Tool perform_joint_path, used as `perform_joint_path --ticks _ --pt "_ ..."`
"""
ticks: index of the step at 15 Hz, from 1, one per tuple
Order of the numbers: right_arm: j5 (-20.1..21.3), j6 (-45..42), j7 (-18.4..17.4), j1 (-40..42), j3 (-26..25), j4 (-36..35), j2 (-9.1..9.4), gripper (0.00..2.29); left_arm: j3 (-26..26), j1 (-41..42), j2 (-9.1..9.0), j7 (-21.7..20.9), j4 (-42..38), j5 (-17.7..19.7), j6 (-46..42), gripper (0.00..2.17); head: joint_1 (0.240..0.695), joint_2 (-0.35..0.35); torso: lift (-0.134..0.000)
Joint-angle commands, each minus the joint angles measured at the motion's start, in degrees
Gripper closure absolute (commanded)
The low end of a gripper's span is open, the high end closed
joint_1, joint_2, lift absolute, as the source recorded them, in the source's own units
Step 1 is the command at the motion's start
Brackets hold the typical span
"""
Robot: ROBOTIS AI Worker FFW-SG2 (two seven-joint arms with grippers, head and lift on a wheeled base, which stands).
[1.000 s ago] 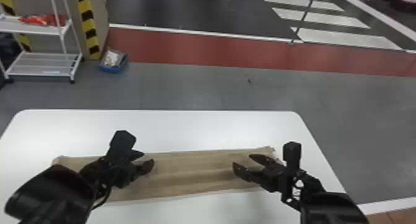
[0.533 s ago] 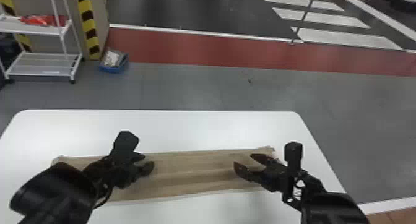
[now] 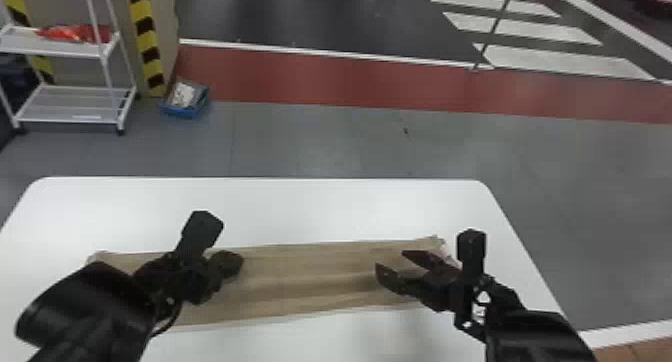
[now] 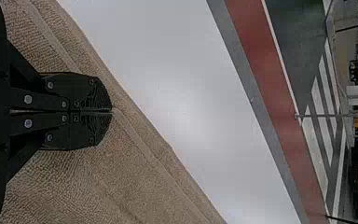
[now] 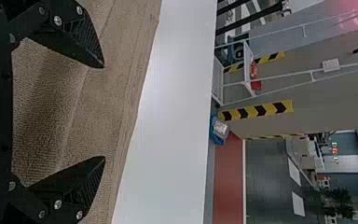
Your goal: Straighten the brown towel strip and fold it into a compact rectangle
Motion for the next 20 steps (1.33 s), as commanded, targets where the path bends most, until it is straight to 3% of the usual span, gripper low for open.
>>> perform_joint_path --ticks 1,8,20 --pt "0.09 0.03 0.01 0.24 0.24 0.07 0.01 0.21 0.71 1.27 0.19 -0.13 -2.03 0.44 0.24 1.27 0.695 -0.211 0.0" --pt "3.69 4.25 -1.31 -0.28 0.68 0.51 0.01 0.21 3.08 3.82 0.55 -0.66 -8.0 0.97 2.88 1.27 0.695 -0.215 0.0" --pt "5.71 7.06 -3.51 -2.22 0.59 3.32 -0.26 0.21 6.25 4.0 0.81 0.05 -8.0 3.78 2.0 1.27 0.695 -0.217 0.0"
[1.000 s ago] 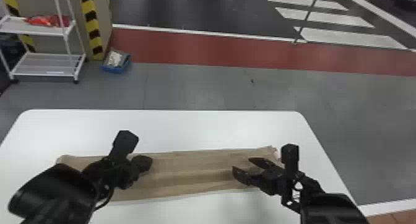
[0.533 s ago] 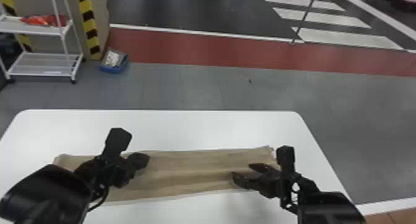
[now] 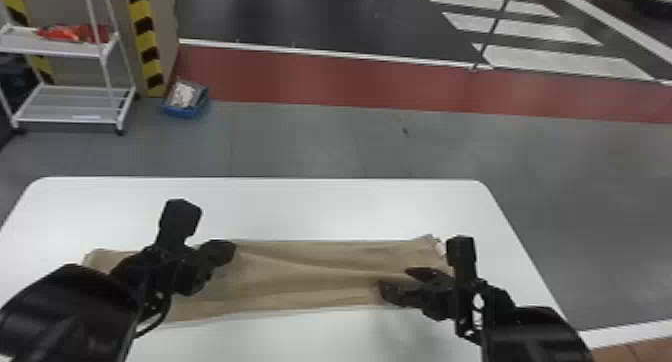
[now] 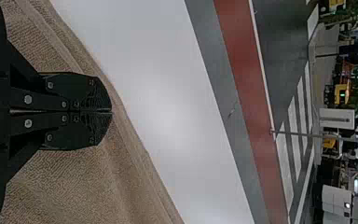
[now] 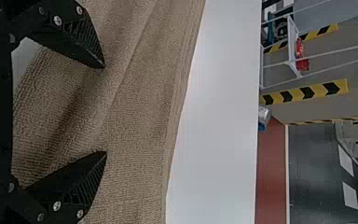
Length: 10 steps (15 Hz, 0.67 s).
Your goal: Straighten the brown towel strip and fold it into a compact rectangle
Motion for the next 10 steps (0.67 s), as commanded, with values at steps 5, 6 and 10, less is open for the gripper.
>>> perform_joint_path --ticks 5,6,10 --pt "-2.41 -0.55 0.11 1.27 -0.05 -2.98 0.45 0.21 -1.77 -0.82 -0.02 1.96 3.44 -0.79 -2.81 1.14 0.695 -0.205 0.0" --pt "-2.77 0.16 0.2 1.62 -0.23 -4.3 0.62 0.21 -1.77 -0.64 0.33 1.87 3.61 -0.79 -3.86 0.68 0.695 -0.204 0.0" --pt "-2.94 -0.72 1.6 1.1 -1.19 -7.82 0.89 0.21 -1.16 1.03 1.39 1.87 2.56 -0.18 -5.09 0.02 0.695 -0.197 0.0"
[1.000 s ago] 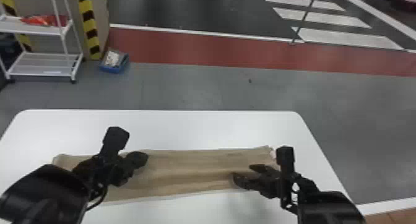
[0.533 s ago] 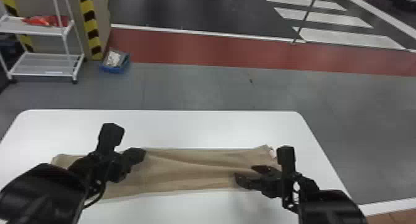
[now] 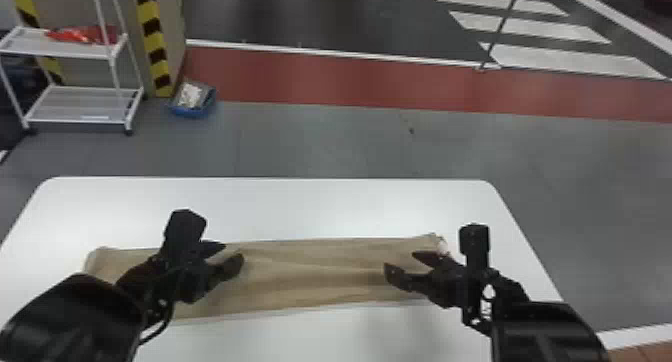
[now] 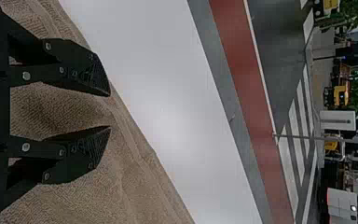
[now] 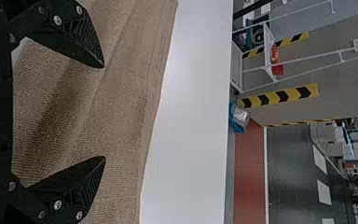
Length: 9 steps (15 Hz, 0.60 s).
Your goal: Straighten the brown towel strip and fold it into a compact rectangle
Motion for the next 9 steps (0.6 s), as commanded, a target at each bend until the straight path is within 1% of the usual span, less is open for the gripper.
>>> perform_joint_path --ticks 1,2,3,4,5,6,7,8,9 --pt "0.25 -5.31 3.43 -2.79 -0.48 0.22 -0.51 0.21 1.32 1.58 0.72 -0.08 -1.48 0.62 -0.88 0.02 0.695 -0.195 0.0" --pt "1.48 -12.34 6.5 -5.51 -0.39 3.03 -1.13 0.21 2.37 2.46 1.24 -0.08 -2.62 1.32 -1.23 0.02 0.695 -0.185 0.0" --pt "4.03 -17.26 9.58 -9.29 0.49 6.99 -1.74 0.22 3.34 3.34 1.33 -0.08 -3.68 2.11 -1.23 0.02 0.695 -0.175 0.0" --pt "7.28 -20.43 12.57 -13.6 2.07 11.65 -1.83 0.26 5.27 4.31 1.51 -0.26 -5.0 2.64 -1.05 0.02 0.695 -0.164 0.0" --pt "12.56 -25.17 14.85 -18.96 4.79 17.45 -2.01 0.26 6.85 5.36 1.77 -0.52 -6.23 3.43 -1.05 0.02 0.695 -0.149 0.0" --pt "17.48 -26.93 16.17 -22.21 7.78 20.35 -2.27 0.27 7.29 5.45 1.77 -0.44 -6.49 4.22 -1.05 0.02 0.695 -0.13 0.0" --pt "24.77 -26.93 17.58 -24.85 10.77 21.93 -2.18 0.32 7.38 5.45 1.77 -0.26 -6.58 4.49 -1.05 0.02 0.695 -0.086 0.0" --pt "30.22 -26.93 19.34 -26.43 12.62 23.16 -1.83 0.38 7.12 5.27 1.77 -0.26 -6.75 5.19 -1.05 0.02 0.695 -0.065 0.0" --pt "33.56 -26.75 22.15 -28.63 14.2 25.01 -1.57 0.44 7.21 5.27 2.03 -0.35 -7.81 5.63 -0.88 0.02 0.695 -0.05 0.0"
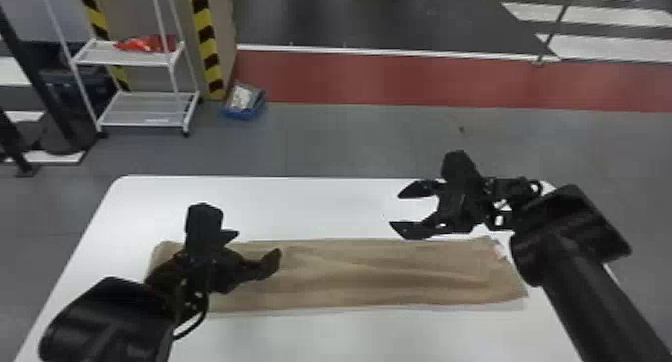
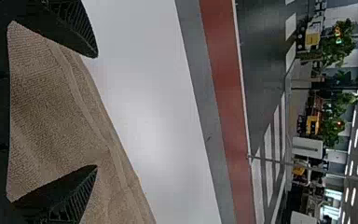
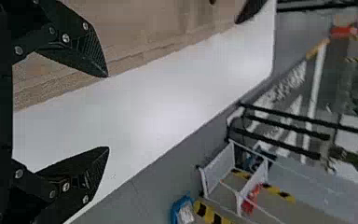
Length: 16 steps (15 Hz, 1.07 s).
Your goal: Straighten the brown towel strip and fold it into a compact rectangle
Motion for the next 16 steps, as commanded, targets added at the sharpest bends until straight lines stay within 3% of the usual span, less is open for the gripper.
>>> perform_joint_path --ticks 1,3,5,11,16 --pt "7.06 1.37 2.39 -4.54 4.49 3.52 1.05 0.54 0.16 0.57 1.18 0.11 -1.67 1.66 0.33 0.02 0.695 -0.044 0.0" --pt "9.35 2.43 3.0 -6.12 6.6 5.45 2.28 0.56 1.48 1.54 1.97 -0.07 -2.81 2.36 1.56 0.03 0.695 -0.03 0.0" --pt "12.07 1.55 1.77 -9.2 7.56 11.43 3.77 0.56 2.01 3.12 2.59 -0.07 -5.18 3.59 2.26 0.04 0.695 0.003 0.0" --pt "15.85 0.85 -3.06 -10.08 10.55 17.49 6.41 0.59 3.59 8.39 3.38 0.19 -13.01 3.85 6.83 0.03 0.695 0.038 0.0" --pt "17.43 0.32 -7.63 -9.64 11.43 19.69 6.59 0.65 5.26 12.0 4.44 0.11 -17.58 5.0 8.77 0.03 0.695 0.049 0.0"
